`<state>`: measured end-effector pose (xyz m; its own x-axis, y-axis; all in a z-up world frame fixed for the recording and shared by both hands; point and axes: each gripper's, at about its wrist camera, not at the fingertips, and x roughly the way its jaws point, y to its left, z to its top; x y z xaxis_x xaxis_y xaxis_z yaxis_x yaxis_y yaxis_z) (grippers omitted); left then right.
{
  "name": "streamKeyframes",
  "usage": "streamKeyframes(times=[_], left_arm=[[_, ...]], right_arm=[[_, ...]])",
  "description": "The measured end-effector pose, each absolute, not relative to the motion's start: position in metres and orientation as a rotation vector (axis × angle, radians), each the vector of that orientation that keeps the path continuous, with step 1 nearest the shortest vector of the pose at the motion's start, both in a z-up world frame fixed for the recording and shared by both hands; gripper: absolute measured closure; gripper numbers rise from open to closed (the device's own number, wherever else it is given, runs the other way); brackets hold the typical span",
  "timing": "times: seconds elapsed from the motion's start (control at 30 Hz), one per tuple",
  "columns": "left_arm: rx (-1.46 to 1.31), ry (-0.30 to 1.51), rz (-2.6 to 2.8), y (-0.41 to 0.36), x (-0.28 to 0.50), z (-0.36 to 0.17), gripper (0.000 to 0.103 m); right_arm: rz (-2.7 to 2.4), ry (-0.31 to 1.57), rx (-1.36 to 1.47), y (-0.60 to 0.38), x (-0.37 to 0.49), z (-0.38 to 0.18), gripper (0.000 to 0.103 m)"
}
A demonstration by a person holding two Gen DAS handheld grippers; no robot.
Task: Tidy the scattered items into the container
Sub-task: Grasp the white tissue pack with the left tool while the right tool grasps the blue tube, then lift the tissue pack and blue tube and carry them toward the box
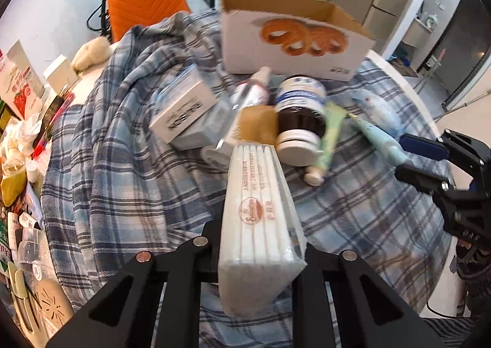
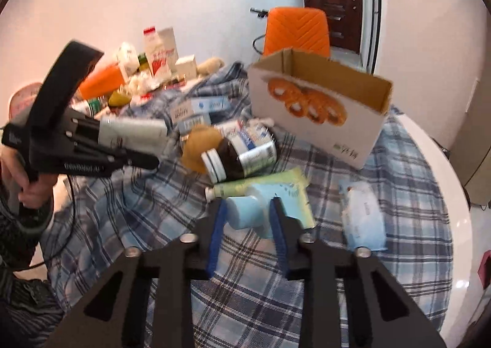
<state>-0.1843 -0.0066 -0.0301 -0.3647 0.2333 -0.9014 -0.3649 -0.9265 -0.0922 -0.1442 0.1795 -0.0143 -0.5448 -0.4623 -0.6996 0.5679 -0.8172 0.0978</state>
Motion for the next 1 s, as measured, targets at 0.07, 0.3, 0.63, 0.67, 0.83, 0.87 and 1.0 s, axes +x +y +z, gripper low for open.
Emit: streamKeyframes(times=[0.07,0.3,0.63,0.67,0.83,0.87,1.0], left_arm=[[-1.485,0.185,2.325,-0.001,-0.181,-0.023,0.085],[-1.453,0.205,2.327,0.011,-0.182,-0.015,0.085],[-1.469,0.203,2.306,0.021,-0.188,-0.022,0.085],[-1.471,0.204,2.303,0.022,-0.189,-0.022,0.085],[-1.480,0.200,2.293,0.028,-0.195,-0.027,0.085],[-1.481,0.200,2.293,0.029,-0.196,-0.027,0.085],[-1.482,0.199,2.290,0.034,-0.201,-0.028,0.085]], right_arm=[[-2.335,0.167,0.993,0.184,-0.143,-0.009,0.083],[-2.403,0.236,0.984,0.189,-0.142,-0.010,0.084],[-2.558,0.292,0.956,0.209,-0.160,-0.010,0.084],[-2.550,0.282,0.955,0.210,-0.162,-0.010,0.084],[-2.538,0.249,0.954,0.211,-0.176,-0.009,0.084],[-2.529,0.249,0.956,0.210,-0.179,-0.009,0.084],[-2.473,0.195,0.971,0.211,-0.193,-0.009,0.084]])
